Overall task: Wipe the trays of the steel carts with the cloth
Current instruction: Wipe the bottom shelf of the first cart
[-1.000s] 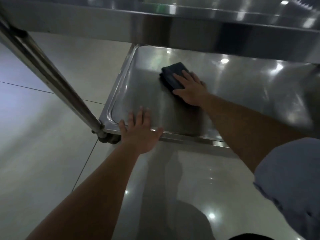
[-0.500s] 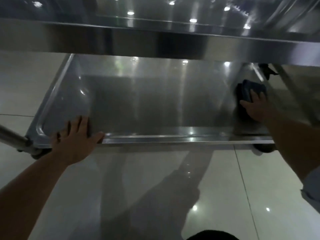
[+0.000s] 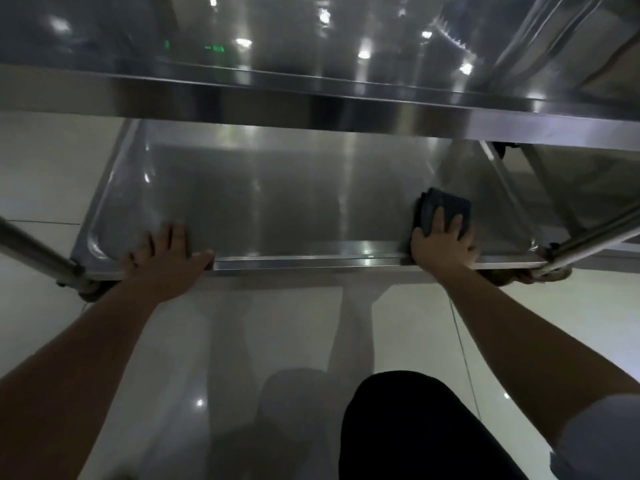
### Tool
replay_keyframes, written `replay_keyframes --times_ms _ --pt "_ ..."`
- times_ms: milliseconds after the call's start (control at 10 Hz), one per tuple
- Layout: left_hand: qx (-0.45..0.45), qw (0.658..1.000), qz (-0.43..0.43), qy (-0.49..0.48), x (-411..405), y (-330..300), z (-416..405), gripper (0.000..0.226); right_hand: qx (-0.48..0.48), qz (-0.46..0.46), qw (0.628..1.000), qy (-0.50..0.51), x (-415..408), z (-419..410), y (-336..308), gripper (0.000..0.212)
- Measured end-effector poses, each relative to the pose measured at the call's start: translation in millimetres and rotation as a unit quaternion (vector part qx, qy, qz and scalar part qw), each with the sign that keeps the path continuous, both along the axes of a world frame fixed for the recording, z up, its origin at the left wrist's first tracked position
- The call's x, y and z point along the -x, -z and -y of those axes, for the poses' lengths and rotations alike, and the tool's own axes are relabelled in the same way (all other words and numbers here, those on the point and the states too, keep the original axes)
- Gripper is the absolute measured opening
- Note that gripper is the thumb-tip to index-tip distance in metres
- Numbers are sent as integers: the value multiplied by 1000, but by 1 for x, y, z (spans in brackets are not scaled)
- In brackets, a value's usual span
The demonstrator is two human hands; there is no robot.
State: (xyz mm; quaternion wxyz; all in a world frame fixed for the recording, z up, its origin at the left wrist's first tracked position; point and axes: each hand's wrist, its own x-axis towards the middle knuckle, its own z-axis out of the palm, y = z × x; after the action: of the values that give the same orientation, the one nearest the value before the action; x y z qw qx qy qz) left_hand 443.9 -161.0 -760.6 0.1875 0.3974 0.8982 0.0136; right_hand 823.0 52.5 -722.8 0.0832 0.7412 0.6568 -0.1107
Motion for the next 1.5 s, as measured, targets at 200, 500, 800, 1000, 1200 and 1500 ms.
replay_keyframes --times_ms 200,500,800,1000,1200,1500 --pt "25 974 227 11 47 -57 3 31 -8 -55 977 -208 147 82 12 71" --pt "-57 982 130 -127 70 -72 124 28 21 -113 903 -413 322 168 8 83" --pt "-206 879 309 -299 89 -37 132 36 -27 -114 807 -579 354 213 21 92" --pt "-169 920 234 -264 82 -41 126 48 -12 -189 803 -564 302 197 12 68" --pt "-138 906 290 -276 83 -31 128 49 98 -262 810 -515 269 177 -37 38" --pt "-143 884 446 22 55 -133 177 86 319 -478 750 -327 258 206 -142 36"
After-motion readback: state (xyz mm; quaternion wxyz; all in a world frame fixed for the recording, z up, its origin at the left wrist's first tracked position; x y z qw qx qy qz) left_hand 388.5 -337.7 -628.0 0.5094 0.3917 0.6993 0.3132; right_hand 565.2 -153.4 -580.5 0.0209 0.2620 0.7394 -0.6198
